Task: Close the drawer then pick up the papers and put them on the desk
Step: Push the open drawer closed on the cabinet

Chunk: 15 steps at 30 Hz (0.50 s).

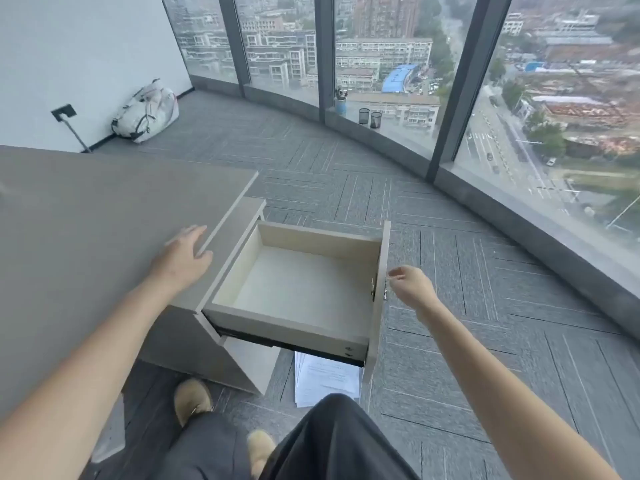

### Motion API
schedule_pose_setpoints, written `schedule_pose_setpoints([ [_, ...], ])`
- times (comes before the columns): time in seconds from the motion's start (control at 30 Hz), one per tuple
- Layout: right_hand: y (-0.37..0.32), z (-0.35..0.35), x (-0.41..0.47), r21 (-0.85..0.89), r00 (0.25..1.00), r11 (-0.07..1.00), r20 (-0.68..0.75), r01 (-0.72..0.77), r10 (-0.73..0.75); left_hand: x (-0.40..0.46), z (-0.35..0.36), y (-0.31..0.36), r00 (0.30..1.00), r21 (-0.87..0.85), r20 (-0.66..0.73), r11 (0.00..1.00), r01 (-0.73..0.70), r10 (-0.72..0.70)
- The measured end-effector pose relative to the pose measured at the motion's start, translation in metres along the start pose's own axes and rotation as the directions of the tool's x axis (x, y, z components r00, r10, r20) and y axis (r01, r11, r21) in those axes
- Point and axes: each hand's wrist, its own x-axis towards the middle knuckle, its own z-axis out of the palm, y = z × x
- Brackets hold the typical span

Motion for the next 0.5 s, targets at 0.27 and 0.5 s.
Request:
schedule_pose_setpoints([
  [0.27, 0.017, 0.008, 0.02, 0.09, 0.95, 0.977, 0.268, -0.192, 0.162, 0.032, 0.009, -0.021, 0.986, 0.207, 0.144, 0.972, -0.112, 0.083],
  [0.5, 0.04, 0.003, 0.033, 0.316, 0.842, 0.886, 0.523, -0.339, 0.136, 0.036, 0.009, -0.025, 0.982, 0.272, 0.161, 0.952, -0.137, 0.095],
])
